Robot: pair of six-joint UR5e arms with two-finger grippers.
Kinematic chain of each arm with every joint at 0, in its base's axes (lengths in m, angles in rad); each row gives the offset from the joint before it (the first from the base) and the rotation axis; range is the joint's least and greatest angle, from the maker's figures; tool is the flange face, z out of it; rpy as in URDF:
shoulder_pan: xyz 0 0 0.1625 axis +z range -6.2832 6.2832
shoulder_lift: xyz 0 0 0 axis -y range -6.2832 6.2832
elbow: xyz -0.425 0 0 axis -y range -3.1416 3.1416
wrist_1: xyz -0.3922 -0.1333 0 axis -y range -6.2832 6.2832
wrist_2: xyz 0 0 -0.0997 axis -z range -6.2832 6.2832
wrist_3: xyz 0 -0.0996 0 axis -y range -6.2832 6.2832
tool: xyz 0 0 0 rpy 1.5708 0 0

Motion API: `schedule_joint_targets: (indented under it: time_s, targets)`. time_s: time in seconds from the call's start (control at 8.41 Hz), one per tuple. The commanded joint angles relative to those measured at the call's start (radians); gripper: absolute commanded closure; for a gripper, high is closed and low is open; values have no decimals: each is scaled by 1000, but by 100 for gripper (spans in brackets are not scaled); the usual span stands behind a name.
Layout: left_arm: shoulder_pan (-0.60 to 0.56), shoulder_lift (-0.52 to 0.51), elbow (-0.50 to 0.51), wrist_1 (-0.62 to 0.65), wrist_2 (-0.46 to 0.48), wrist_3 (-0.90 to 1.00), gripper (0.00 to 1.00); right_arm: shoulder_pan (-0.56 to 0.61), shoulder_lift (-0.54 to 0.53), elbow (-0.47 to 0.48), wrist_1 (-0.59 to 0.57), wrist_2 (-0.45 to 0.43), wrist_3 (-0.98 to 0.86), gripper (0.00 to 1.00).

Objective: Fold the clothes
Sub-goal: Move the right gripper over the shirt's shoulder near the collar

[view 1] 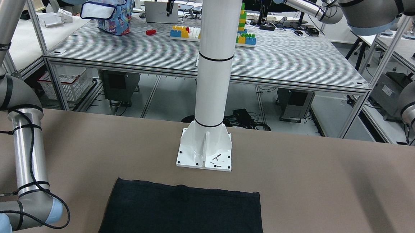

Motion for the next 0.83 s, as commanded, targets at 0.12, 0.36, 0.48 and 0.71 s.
schedule_joint_targets:
  time_s: [0.12, 0.36, 0.48, 0.71]
  targets:
    - [5, 0, 0, 0, 1, 0, 0, -5, 21, -27, 1, -9, 1, 69]
    - [5, 0, -2, 0, 0, 0, 0, -5, 19, -25, 3, -9, -4, 100]
    - [6, 0, -5, 0, 0, -2, 0, -5, 18, -16, 3, -9, -5, 100]
    - [6, 2, -12, 1, 0, -2, 0, -5, 15, 56, -3, -11, -8, 100]
